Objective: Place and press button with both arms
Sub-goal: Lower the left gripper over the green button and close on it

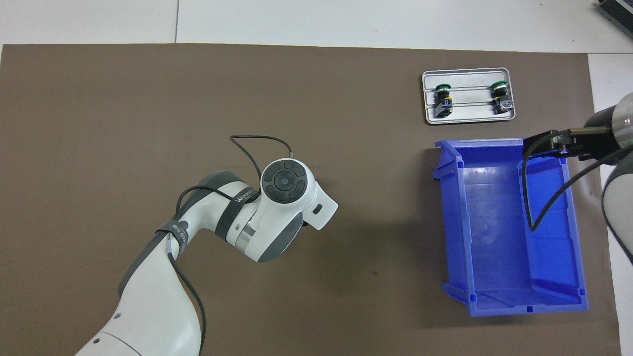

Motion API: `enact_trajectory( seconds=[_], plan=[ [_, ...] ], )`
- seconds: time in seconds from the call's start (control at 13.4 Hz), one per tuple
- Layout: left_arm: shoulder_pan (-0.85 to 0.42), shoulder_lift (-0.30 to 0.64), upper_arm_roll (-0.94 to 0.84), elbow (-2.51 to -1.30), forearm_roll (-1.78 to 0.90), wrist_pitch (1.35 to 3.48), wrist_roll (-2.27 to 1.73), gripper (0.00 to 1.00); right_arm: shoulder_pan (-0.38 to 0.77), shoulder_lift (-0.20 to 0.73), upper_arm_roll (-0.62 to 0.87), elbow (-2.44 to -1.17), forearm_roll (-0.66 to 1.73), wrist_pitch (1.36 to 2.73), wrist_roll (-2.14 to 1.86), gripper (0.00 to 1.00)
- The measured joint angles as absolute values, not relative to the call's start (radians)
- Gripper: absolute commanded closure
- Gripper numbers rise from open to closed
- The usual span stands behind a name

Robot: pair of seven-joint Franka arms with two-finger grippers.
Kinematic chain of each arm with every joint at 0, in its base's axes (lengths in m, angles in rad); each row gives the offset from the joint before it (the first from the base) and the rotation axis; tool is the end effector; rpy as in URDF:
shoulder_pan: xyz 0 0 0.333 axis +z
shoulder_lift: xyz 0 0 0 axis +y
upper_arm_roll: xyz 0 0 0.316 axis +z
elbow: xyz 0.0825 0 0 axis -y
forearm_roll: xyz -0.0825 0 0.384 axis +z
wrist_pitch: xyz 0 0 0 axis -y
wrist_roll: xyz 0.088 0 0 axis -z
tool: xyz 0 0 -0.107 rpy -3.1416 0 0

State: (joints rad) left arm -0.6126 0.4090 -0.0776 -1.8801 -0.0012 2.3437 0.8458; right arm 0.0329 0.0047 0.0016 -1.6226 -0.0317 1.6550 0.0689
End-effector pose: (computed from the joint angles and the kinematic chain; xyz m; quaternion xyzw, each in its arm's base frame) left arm 0.4943 -0.4042 0.2982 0.7217 -0.6914 0.0290 0.0136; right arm 0.5627 0.0163 0.6048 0.9996 -0.0161 0.0146 0.0151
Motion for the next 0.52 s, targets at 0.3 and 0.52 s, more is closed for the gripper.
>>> enact_trajectory(
  seconds=[0.3,0.52],
  plan=[
    [-0.613,0.409,-0.077,-1.88,-0.001,2.345,0.846,0.43,0.033,0.005,0.002,-1.623,-0.032,1.655,0.069,0.0],
    [-0.613,0.409,-0.076,-1.88,-0.001,2.359,0.846,0.6,0.033,0.005,0.002,-1.623,-0.032,1.655,0.069,0.0]
  ],
)
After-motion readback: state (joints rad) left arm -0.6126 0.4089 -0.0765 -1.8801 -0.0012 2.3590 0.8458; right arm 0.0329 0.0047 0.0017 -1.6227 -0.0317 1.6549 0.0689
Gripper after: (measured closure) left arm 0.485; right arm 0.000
